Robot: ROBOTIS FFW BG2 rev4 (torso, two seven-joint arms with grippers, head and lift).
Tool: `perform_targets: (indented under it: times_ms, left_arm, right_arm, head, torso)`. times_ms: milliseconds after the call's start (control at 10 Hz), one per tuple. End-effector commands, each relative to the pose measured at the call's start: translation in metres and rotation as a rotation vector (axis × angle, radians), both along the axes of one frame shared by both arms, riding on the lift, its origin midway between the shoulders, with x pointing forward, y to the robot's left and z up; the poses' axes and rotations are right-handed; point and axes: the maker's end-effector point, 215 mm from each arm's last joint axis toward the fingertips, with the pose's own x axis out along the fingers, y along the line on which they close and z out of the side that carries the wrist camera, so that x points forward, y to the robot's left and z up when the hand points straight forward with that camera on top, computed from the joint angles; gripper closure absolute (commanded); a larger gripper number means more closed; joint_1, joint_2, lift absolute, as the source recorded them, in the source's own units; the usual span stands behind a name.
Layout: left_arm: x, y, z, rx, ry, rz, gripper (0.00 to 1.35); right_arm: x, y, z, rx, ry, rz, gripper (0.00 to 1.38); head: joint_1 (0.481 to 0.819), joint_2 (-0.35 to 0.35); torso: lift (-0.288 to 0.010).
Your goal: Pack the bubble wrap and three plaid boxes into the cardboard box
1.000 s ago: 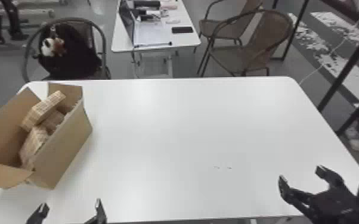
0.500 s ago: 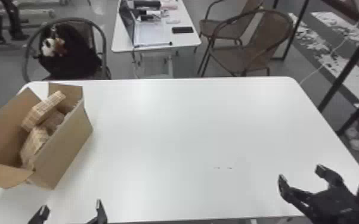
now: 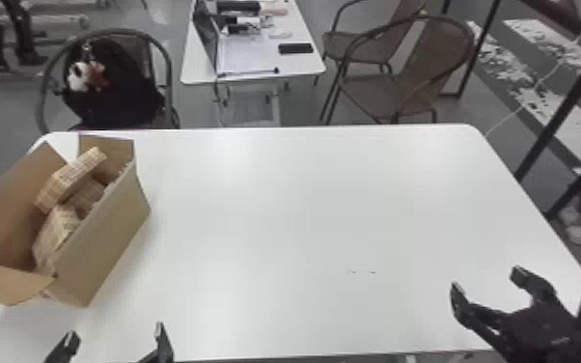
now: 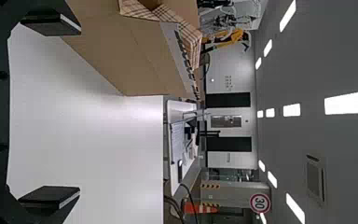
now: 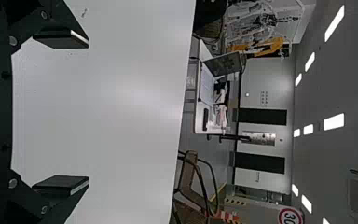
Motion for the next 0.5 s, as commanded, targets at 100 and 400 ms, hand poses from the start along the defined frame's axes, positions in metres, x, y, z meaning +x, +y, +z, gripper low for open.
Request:
perform_targets:
  times_ms: [100, 400]
  left_arm:
    - [0.0011, -0.0001, 0.0013, -0.005, -0.009, 0.004, 0.10]
    - [0.0015, -0.0001, 0.0010, -0.005, -0.009, 0.004, 0.10]
  right_arm:
    - [0.0008, 0.0000, 0.0016, -0.004, -0.004, 0.001, 0.25]
    - [0.0008, 0.0001, 0.0019, -0.007, -0.007, 0.002, 0.25]
  head:
    - [0.695, 0.001]
    - [0.695, 0.002]
  torso:
    - [-0.132]
    - [-0.132]
